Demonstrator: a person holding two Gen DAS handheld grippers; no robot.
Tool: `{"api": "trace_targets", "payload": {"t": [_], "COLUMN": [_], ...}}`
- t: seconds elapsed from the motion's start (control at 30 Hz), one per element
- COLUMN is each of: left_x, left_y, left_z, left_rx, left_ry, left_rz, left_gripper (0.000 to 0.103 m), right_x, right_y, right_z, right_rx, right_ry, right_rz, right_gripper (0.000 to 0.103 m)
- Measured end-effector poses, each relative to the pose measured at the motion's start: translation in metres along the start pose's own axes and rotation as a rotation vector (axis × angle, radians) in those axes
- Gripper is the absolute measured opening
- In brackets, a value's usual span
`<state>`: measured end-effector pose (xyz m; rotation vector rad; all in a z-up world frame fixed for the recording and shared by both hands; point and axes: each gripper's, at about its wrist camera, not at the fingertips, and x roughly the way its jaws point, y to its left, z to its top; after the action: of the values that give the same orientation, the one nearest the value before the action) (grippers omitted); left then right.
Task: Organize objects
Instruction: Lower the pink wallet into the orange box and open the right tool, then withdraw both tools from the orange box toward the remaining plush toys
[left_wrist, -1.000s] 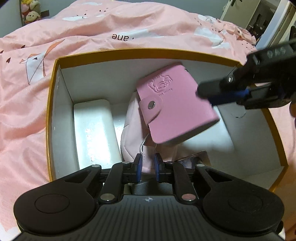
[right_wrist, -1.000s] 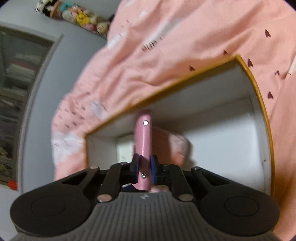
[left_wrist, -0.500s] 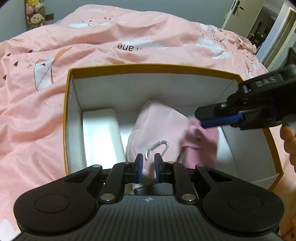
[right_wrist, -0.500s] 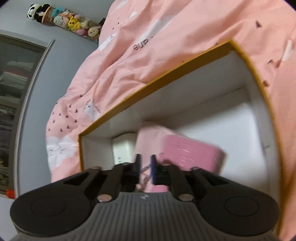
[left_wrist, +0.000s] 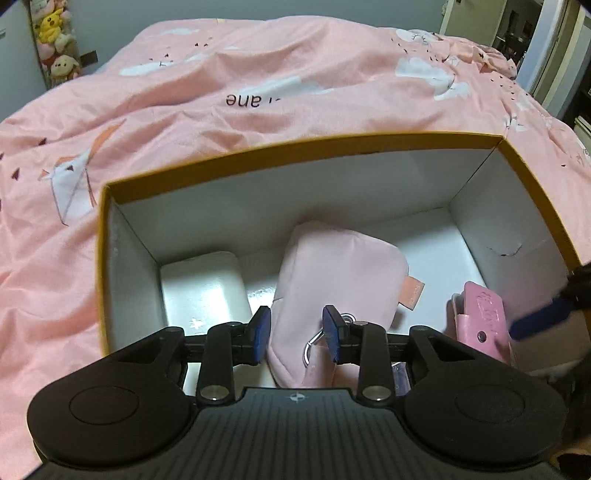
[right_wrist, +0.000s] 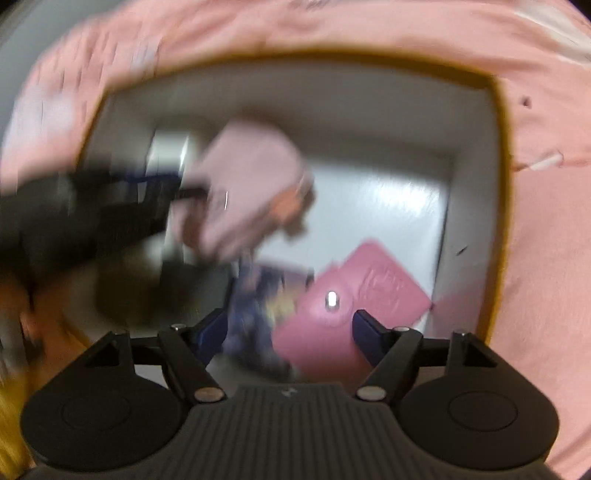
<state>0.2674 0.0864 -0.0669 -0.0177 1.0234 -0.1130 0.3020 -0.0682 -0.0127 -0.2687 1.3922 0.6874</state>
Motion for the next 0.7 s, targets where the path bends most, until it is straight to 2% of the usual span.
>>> {"api": "trace_targets", "payload": {"t": [0.07,0.17,0.3,0.4,0.5,0.57,0.7], "left_x": [0.002,-0.002,-0.011,-0.014,-0.016,-0.016,-0.017], "left_y": [-0.001,-0.002,-0.014,-0.025,-0.029,-0.028,-0.021], "left_z": [0.001,0.004,0.009,0.009,0.006,0.003,0.002], "left_rx": [-0.01,-0.025,0.071,0.115,0.113,0.114,0.092], "left_ry": [-0.017,-0.04,-0.044,-0.043,-0.04,-0.031,-0.026], "left_rz": [0.005,-0.003,-0.052,-0.055,-0.054,-0.053,-0.033], "left_gripper": [0.039,0.039,0.042,0.048,0.049,0.049,0.049], "right_x": [0.006,0.013,0.015,0.028,0.042,0.053,0.06], "right_y": [0.001,0.007,0.014,0.015,0.017,0.018,0.019], "right_z": [0.0,0.004,0.008,0.013,0.009,0.006,0.002], "right_rx": [-0.03,-0.068,-0.179,-0.182,-0.179,-0.176,-0.179], "right_ry": [0.048,0.075,0.152,0.222,0.208,0.207,0.185], "right_rz": [-0.031,-0.093,-0.13,-0.125,-0.165,-0.174,-0.198], "right_gripper": [0.074,0.072,0.072,0.075,0.08,0.09,0.09]}}
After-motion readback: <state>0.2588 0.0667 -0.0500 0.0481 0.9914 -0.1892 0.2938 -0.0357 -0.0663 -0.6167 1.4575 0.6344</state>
